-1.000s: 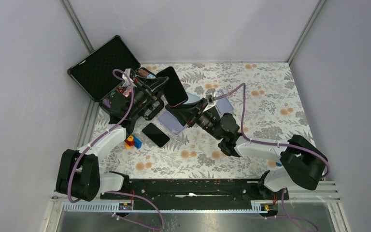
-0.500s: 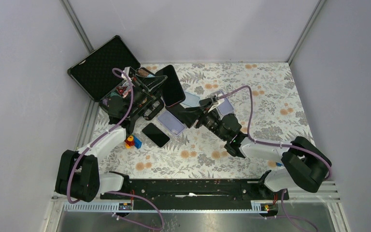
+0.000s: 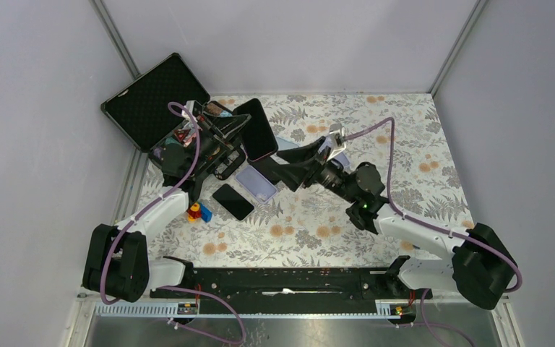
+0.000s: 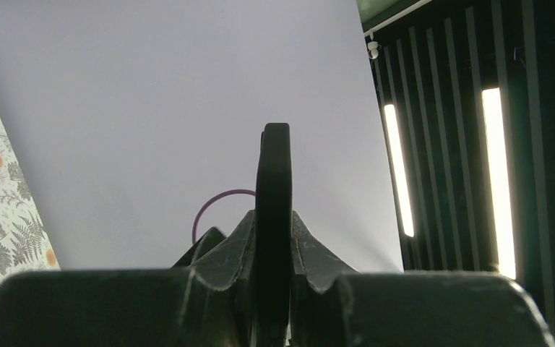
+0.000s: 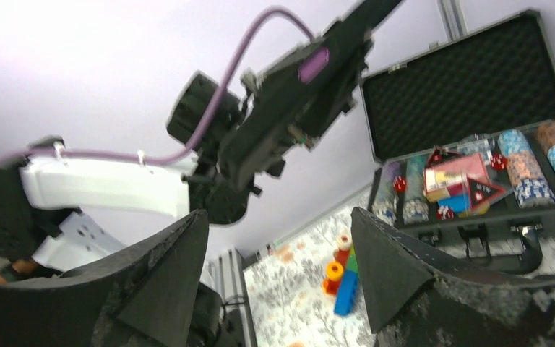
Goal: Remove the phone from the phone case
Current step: Remove the phone case from the phone.
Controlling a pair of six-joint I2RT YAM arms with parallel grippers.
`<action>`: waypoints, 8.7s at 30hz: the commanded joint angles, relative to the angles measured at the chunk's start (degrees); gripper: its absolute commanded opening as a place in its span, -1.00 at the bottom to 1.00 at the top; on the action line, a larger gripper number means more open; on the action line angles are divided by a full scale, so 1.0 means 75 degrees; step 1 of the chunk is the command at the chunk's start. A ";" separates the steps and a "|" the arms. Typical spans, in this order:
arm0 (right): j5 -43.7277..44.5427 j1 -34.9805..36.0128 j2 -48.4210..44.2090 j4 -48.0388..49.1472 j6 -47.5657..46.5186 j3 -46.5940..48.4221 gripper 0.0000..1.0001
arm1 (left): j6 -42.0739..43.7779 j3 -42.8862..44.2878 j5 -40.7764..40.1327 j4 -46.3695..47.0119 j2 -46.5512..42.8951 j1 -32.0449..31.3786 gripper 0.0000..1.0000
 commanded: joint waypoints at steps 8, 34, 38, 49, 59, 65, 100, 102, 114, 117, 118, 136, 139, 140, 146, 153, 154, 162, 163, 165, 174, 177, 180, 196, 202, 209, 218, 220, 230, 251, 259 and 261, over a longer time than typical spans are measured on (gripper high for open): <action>-0.1054 -0.0956 0.0272 -0.0257 0.2601 0.1534 0.42 | 0.0031 0.0198 0.0206 0.0797 -0.0303 0.0053 -1.00; -0.2223 -0.1327 0.1588 0.2865 0.4335 0.1073 -0.46 | -0.1363 0.0017 0.0201 0.1767 0.0069 0.0145 -1.00; -0.2355 -0.1390 0.1759 0.3178 0.4406 0.1042 -0.52 | -0.2131 -0.0065 0.0132 0.2482 0.0411 0.0146 -1.00; -0.2847 -0.1515 0.2126 0.3129 0.3902 0.0999 -0.60 | -0.3085 -0.0012 0.0200 0.2734 0.0396 0.0146 -1.00; -0.3965 -0.1784 0.2604 0.2938 0.3136 0.1375 -0.37 | -0.3265 -0.0096 0.0280 0.2734 0.0229 0.0147 -1.00; -0.4676 -0.1850 0.2551 0.2408 0.2788 0.1741 -0.30 | -0.3233 -0.0075 0.0342 0.2727 0.0251 0.0149 -1.00; -0.2055 -0.1943 -0.0997 -0.3356 0.0976 0.1509 0.84 | -0.2049 -0.0091 0.0251 0.1962 0.0258 0.0146 -1.00; -0.2036 -0.2138 -0.0926 -0.3590 0.1665 0.1513 0.99 | -0.1962 -0.0097 0.0227 0.1864 0.0222 0.0146 -1.00; -0.2004 -0.1012 -0.0231 -0.2728 0.0868 0.1567 0.86 | -0.1622 -0.0229 0.0159 0.1333 0.0088 0.0147 -1.00; -0.1877 -0.0546 -0.0246 -0.2562 0.0346 0.1668 0.86 | -0.1560 -0.0269 0.0138 0.1250 0.0076 0.0146 -1.00; -0.1888 -0.0461 -0.0234 -0.2452 0.0265 0.1705 0.87 | -0.1557 -0.0272 0.0139 0.1236 0.0076 0.0146 -1.00; -0.0820 -0.0386 0.0478 -0.0646 0.1582 0.1804 0.14 | -0.1685 -0.0284 0.0162 0.1450 0.0158 0.0146 -1.00; -0.0619 -0.0393 0.0492 -0.0838 0.1568 0.1802 0.02 | -0.1845 -0.0267 0.0191 0.1609 0.0182 0.0146 -1.00; -0.0531 -0.0390 0.0496 -0.0928 0.1555 0.1807 -0.01 | -0.1884 -0.0246 0.0209 0.1654 0.0186 0.0146 -1.00; 0.0297 -0.0394 0.0465 -0.2102 0.1474 0.1918 -0.24 | -0.1966 -0.0178 0.0220 0.1707 0.0158 0.0146 -1.00; 0.0674 -0.0390 0.0536 -0.3042 0.1523 0.2168 -0.34 | -0.1867 -0.0134 0.0201 0.1726 0.0182 0.0146 -1.00; 0.0669 -0.0393 0.0579 -0.3064 0.1597 0.2200 -0.34 | -0.1805 -0.0142 0.0190 0.1701 0.0182 0.0146 -1.00; 0.0544 -0.0388 0.0938 -0.2688 0.2517 0.2250 -0.40 | -0.1528 -0.0164 0.0181 0.1632 0.0130 0.0146 -1.00; 0.0559 -0.0391 0.0963 -0.2649 0.2590 0.2251 -0.40 | -0.1487 -0.0167 0.0184 0.1607 0.0115 0.0146 -1.00; 0.0574 -0.0394 0.1004 -0.2633 0.2682 0.2293 -0.39 | -0.1403 -0.0132 0.0184 0.1606 0.0100 0.0144 -1.00; 0.0016 -0.0393 0.1336 -0.1873 0.2999 0.2459 -0.30 | -0.1001 -0.0037 0.0279 0.1531 0.0088 0.0135 -1.00; -0.0073 -0.0394 0.1392 -0.1840 0.3066 0.2527 -0.41 | -0.0891 -0.0059 0.0316 0.1500 0.0073 0.0135 -1.00; -0.0108 -0.0396 0.1383 -0.1809 0.3142 0.2502 -0.71 | -0.0654 -0.0121 0.0369 0.1330 0.0037 0.0135 -0.97; 0.0249 -0.0446 0.0428 -0.1789 0.3065 0.2035 -1.00 | 0.2295 -0.0614 0.0451 -0.1904 -0.0783 0.0284 0.53; 0.0492 -0.0499 0.0205 -0.2075 0.3048 0.1863 -1.00 | 0.4069 -0.0498 0.0023 -0.3901 -0.1775 0.0444 0.84; 0.0936 -0.0503 0.0004 -0.3183 0.2757 0.1846 -1.00 | 0.7353 0.1175 -0.0689 -0.6965 -0.3274 0.0478 0.91; 0.1019 -0.0509 0.0315 -0.4190 0.3222 0.2124 -1.00 | 1.0157 0.1766 -0.1220 -0.8328 -0.3304 -0.0861 0.85; 0.1130 -0.0510 0.0320 -0.4630 0.3364 0.2277 -1.00 | 1.1239 0.2089 -0.1969 -0.9138 -0.3181 -0.1469 0.81; 0.0888 -0.0503 0.0581 -0.5306 0.3497 0.2776 -1.00 | 1.3195 0.3112 -0.2552 -1.0841 -0.2282 -0.2598 0.36; -0.0015 -0.0502 0.1192 -0.6353 0.3822 0.3602 -1.00 | 1.3912 0.2998 -0.4615 -1.1169 -0.1832 -0.3732 0.01; -0.0145 -0.0504 0.1202 -0.6407 0.3825 0.3607 -1.00 | 1.3795 0.3082 -0.5092 -1.1170 -0.1636 -0.3826 -0.05; -0.0213 -0.0505 0.1192 -0.6454 0.3824 0.3624 -1.00 | 1.3760 0.3102 -0.5389 -1.1197 -0.1565 -0.3818 -0.10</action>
